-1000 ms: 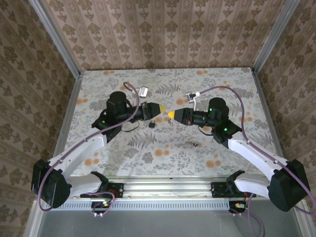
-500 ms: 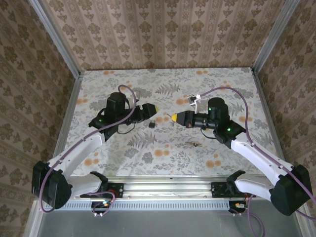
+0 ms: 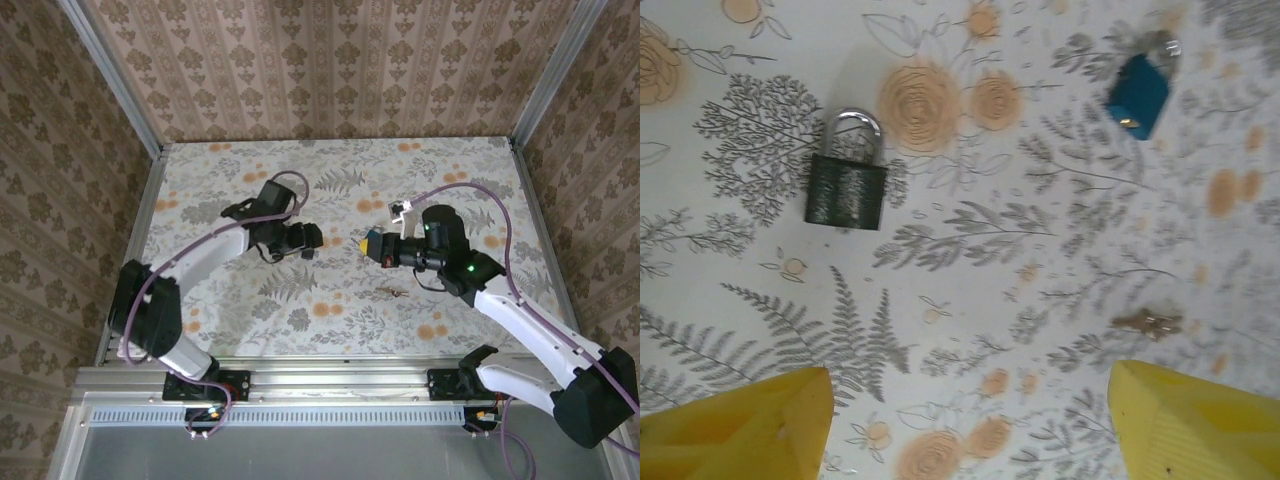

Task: Unlock with the key

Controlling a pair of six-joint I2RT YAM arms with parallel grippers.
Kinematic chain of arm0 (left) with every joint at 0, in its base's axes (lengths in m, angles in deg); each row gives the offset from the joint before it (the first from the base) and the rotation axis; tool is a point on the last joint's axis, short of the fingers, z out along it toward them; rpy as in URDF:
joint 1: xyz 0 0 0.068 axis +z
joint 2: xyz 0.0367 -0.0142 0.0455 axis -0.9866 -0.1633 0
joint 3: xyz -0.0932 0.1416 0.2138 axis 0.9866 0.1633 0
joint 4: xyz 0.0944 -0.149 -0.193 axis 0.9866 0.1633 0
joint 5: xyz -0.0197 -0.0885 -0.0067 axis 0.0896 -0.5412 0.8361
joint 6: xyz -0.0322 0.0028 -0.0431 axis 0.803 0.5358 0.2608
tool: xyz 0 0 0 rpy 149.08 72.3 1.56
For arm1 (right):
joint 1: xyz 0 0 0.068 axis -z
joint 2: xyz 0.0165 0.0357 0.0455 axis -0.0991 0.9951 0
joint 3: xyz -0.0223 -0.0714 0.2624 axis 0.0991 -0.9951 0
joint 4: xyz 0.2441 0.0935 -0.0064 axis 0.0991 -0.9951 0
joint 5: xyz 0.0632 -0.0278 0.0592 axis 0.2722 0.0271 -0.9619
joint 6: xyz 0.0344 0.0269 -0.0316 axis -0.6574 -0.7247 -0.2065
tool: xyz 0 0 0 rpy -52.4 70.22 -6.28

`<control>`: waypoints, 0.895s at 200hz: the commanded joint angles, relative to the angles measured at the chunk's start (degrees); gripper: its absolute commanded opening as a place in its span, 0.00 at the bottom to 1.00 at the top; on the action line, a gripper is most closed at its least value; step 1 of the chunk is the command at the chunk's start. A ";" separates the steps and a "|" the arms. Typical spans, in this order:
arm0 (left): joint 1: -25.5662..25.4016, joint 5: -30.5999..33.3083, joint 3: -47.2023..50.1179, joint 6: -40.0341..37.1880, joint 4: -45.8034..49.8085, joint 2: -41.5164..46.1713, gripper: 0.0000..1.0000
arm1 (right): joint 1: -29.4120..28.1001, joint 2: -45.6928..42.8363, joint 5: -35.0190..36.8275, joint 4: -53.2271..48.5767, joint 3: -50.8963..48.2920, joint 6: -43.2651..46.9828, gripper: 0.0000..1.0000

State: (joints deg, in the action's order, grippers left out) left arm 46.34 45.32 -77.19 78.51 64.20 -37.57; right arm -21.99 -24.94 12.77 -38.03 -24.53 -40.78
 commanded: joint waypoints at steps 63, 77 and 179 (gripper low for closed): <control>-2.11 13.39 -17.37 -11.77 16.64 -20.10 0.69 | -0.27 -3.56 4.88 -3.74 -4.43 1.60 0.00; -2.30 14.51 -19.35 -11.99 17.93 -22.65 0.68 | -0.27 -4.00 5.18 -3.69 -4.87 1.61 0.00; -4.41 19.16 -28.70 -13.40 22.68 -31.57 0.58 | -0.27 -3.85 5.64 -2.29 -6.69 0.55 0.00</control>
State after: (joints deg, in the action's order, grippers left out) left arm 42.36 61.73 -104.16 66.23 82.91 -67.45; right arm -22.02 -28.20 17.07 -40.54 -30.56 -40.01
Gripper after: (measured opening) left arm 0.589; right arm 0.065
